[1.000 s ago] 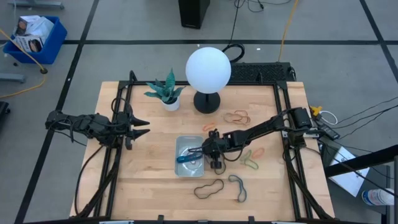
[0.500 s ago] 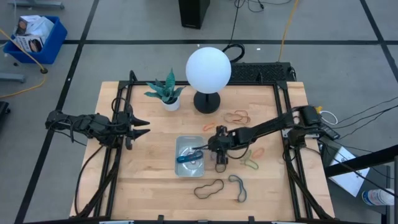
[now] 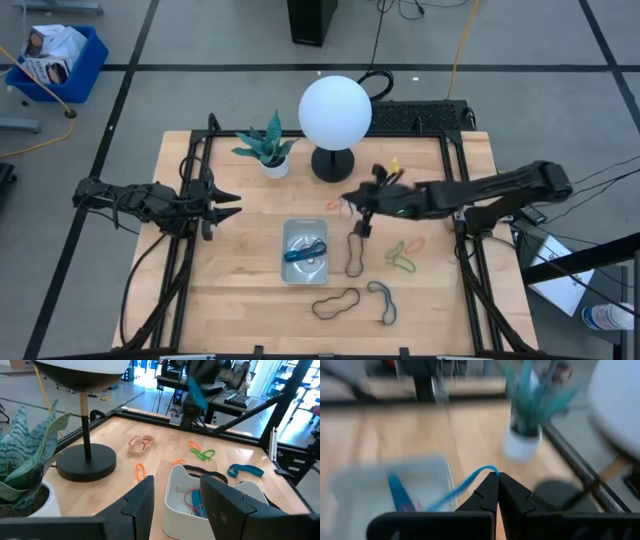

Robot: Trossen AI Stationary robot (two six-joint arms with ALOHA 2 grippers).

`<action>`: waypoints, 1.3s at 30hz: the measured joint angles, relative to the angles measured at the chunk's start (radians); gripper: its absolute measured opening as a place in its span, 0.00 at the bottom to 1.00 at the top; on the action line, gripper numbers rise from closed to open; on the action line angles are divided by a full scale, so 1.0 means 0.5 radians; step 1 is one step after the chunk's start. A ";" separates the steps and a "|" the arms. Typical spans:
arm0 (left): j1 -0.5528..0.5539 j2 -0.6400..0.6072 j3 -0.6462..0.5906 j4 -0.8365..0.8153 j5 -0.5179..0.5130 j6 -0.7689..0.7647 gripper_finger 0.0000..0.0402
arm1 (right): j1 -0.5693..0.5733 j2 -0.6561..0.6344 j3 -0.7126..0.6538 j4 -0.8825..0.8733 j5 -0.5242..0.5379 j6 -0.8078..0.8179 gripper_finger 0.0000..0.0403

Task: Pick and place rubber bands into bin
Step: Put the small blue rubber band into the gray bin

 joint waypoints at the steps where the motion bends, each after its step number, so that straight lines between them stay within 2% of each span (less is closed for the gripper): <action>1: 0.000 0.000 0.000 0.001 0.000 0.000 0.41 | 0.000 -0.031 0.000 0.084 0.000 -0.027 0.00; 5: 0.000 0.000 0.000 0.001 0.000 0.000 0.41 | 0.013 -0.087 0.002 0.433 -0.006 -0.243 0.00; 9: 0.000 0.000 0.000 0.000 0.000 0.000 0.41 | 0.014 -0.085 0.008 0.603 -0.093 -0.315 0.00; 14: 0.000 0.000 0.000 0.000 -0.001 0.000 0.41 | 0.012 0.038 0.101 0.488 -0.178 -0.322 0.00; 25: 0.000 0.000 0.000 0.000 -0.003 -0.004 0.41 | 0.006 0.584 0.735 -0.140 -0.283 -0.353 0.00; 27: 0.000 0.000 0.000 -0.001 -0.003 -0.005 0.41 | -0.001 0.665 0.764 -0.179 -0.292 -0.352 0.00; 32: 0.000 0.000 0.000 -0.002 -0.003 -0.006 0.41 | -0.030 0.861 0.764 -0.169 -0.495 -0.289 0.00; 39: 0.000 0.000 0.000 -0.004 -0.003 -0.006 0.41 | -0.030 1.107 0.764 -0.163 -0.488 -0.244 0.00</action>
